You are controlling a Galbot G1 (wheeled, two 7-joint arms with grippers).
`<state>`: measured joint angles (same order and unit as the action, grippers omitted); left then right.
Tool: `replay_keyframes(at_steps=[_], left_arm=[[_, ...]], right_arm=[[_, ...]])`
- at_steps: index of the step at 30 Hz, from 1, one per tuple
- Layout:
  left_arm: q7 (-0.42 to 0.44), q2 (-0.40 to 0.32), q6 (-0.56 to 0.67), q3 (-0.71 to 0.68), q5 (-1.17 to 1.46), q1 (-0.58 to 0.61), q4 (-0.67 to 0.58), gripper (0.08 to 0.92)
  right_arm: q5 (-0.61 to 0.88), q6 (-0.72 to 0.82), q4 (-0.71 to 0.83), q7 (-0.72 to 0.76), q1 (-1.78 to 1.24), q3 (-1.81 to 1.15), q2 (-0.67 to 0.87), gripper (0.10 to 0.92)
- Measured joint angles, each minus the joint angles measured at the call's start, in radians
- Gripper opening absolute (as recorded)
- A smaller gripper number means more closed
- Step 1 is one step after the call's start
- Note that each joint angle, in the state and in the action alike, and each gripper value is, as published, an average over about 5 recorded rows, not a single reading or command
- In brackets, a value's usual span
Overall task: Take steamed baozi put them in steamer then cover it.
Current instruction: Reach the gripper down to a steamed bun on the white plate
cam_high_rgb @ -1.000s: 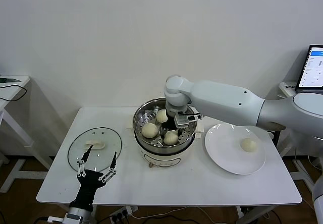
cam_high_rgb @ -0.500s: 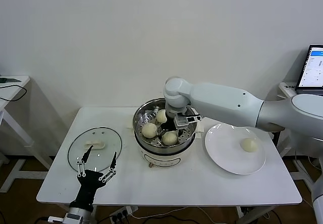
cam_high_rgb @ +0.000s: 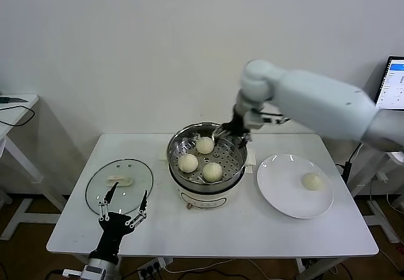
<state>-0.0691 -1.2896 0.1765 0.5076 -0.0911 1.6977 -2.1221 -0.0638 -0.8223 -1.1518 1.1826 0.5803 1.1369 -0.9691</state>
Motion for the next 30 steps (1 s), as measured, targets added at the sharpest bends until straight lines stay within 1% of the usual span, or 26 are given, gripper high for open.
replay_keyframes(at_steps=[5, 11, 15, 19, 24, 30], left_arm=[[0.0, -0.001, 0.0, -0.001, -0.002, 0.003, 0.0, 0.823], [-0.001, -0.002, 0.0, 0.004, -0.003, 0.006, 0.001, 0.823], [-0.001, -0.004, 0.001, 0.005, -0.005, 0.012, 0.003, 0.823], [-0.002, -0.005, 0.002, 0.006, -0.009, 0.017, 0.004, 0.823], [-0.003, -0.007, 0.002, 0.005, -0.013, 0.019, 0.004, 0.823], [-0.004, -0.009, 0.003, 0.005, -0.016, 0.025, 0.004, 0.823]], right_arm=[[0.104, 0.062, 0.137, 0.043, -0.006, 0.006, 0.077, 0.823], [0.163, 0.288, 0.284, 0.062, -0.066, -0.003, 0.14, 0.823], [0.168, 0.428, 0.363, 0.059, -0.13, -0.031, 0.158, 0.823], [0.162, 0.525, 0.421, 0.05, -0.196, -0.064, 0.167, 0.823], [0.149, 0.613, 0.468, 0.034, -0.272, -0.1, 0.167, 0.823], [0.134, 0.674, 0.515, 0.016, -0.34, -0.133, 0.153, 0.823]])
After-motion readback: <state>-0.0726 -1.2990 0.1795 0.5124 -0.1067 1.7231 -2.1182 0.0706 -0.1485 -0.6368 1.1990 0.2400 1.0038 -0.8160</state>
